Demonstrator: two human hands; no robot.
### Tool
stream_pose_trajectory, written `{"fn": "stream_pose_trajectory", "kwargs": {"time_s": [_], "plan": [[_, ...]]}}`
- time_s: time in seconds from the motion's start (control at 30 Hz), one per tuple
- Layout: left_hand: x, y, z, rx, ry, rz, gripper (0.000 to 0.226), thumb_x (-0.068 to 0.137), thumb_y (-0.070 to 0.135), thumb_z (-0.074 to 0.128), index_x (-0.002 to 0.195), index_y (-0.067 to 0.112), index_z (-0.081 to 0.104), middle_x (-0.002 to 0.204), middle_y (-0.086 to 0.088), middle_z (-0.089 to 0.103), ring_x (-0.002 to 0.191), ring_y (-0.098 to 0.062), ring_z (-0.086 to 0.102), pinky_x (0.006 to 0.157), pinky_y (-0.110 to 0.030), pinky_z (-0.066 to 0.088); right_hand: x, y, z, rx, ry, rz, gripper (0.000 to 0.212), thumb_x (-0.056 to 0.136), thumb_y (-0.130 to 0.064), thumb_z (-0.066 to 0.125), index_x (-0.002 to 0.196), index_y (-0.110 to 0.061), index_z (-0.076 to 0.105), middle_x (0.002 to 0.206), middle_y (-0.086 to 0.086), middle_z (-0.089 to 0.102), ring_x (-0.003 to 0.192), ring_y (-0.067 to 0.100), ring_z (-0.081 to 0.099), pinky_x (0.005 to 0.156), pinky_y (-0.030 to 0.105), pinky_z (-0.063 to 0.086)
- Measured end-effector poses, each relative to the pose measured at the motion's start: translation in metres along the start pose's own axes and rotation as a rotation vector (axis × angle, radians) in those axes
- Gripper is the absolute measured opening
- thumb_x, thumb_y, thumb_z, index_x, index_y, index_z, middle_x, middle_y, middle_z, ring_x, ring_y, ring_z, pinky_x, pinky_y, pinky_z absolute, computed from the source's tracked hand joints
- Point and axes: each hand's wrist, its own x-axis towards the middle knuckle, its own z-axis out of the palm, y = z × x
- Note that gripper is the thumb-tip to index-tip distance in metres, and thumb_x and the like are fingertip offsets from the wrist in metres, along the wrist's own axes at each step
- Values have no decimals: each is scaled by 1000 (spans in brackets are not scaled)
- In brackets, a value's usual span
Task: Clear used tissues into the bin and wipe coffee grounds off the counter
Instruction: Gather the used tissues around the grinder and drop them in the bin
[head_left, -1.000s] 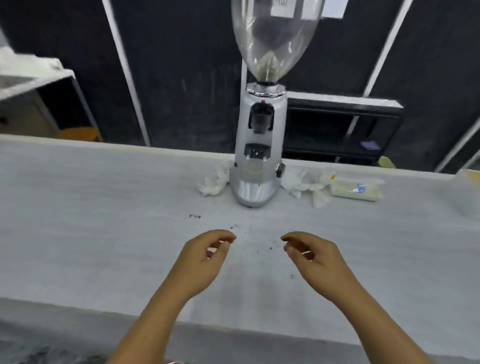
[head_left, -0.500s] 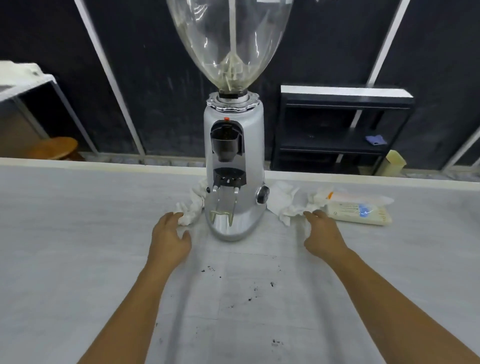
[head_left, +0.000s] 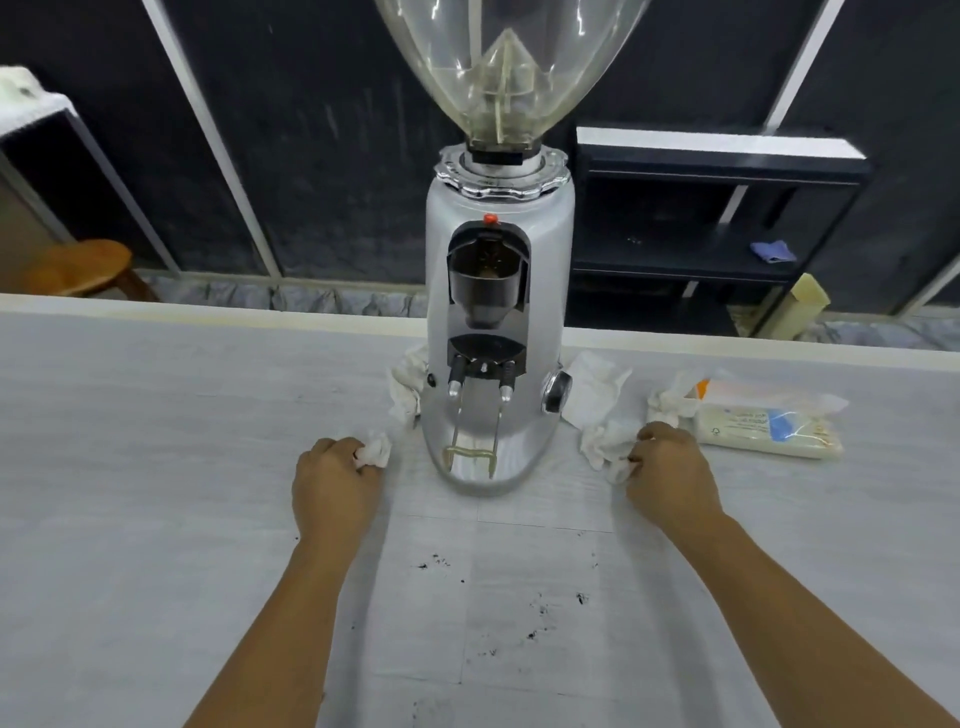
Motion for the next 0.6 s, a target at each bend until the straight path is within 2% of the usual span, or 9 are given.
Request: {"fn": "stream_pose_trajectory", "kwargs": {"time_s": [0.07, 0.13, 0.23, 0.3, 0.37, 0.4, 0.47, 0.53, 0.6], "plan": [[0, -1, -2, -127, 11, -29, 24, 89, 16, 67, 66, 14, 62, 70, -3, 60, 63, -22, 57, 48, -22, 31, -2, -4, -4, 12, 19, 30, 9, 60, 4, 64, 54, -2, 63, 67, 12, 62, 63, 33, 57, 44, 27, 43], [1, -1, -5, -181, 0, -41, 17, 88, 8, 64, 73, 14, 66, 74, -1, 62, 67, -18, 57, 50, -21, 32, -6, -9, -10, 46, 77, 59, 15, 63, 3, 63, 51, -3, 56, 55, 11, 56, 56, 32, 53, 43, 23, 35], [1, 6, -19, -190, -18, 3, 32, 80, -7, 54, 62, 20, 55, 64, 5, 51, 60, -14, 47, 50, -21, 32, -16, -20, -26, 94, 154, 44, 20, 63, 8, 61, 48, -3, 53, 46, 11, 51, 48, 31, 49, 41, 23, 31], [-4, 12, -32, -273, -31, -18, 39, 81, -12, 52, 70, 23, 65, 77, 5, 58, 71, -13, 53, 66, -23, 44, -22, -25, -35, 110, 195, 48, 14, 67, 8, 61, 60, -4, 61, 57, 11, 59, 54, 31, 55, 45, 26, 36], [-12, 15, -46, -381, -40, -89, 36, 85, -11, 55, 96, 14, 79, 102, 2, 70, 93, -14, 62, 83, -23, 49, -31, -31, -44, 158, 213, 44, 16, 72, 6, 60, 80, -6, 67, 75, 10, 65, 66, 31, 61, 55, 30, 44], [-16, 16, -52, -420, -54, -114, 35, 87, -9, 56, 101, 13, 79, 109, 1, 73, 97, -15, 66, 81, -20, 51, -35, -34, -48, 181, 223, 32, 23, 73, 6, 60, 90, -7, 68, 83, 9, 66, 72, 30, 63, 59, 31, 46], [-28, 17, -68, -495, -95, -188, 26, 91, 0, 60, 97, 17, 79, 105, 2, 76, 89, -22, 72, 60, -19, 56, -47, -42, -55, 218, 230, -18, 42, 75, 8, 60, 112, -11, 68, 97, 9, 66, 82, 28, 63, 67, 33, 50], [-42, 21, -88, -556, -133, -265, 22, 93, 7, 61, 92, 20, 78, 97, 3, 75, 80, -25, 75, 44, -19, 52, -59, -52, -61, 239, 219, -97, 52, 77, 9, 60, 122, -15, 68, 96, 7, 63, 83, 24, 59, 71, 33, 52], [-60, 16, -108, -612, -169, -307, 18, 92, 16, 64, 89, 26, 77, 97, 5, 75, 75, -16, 76, 54, -21, 57, -76, -65, -65, 286, 200, -156, 45, 78, 11, 61, 114, -13, 73, 88, 2, 57, 77, 19, 57, 70, 20, 47]]}}
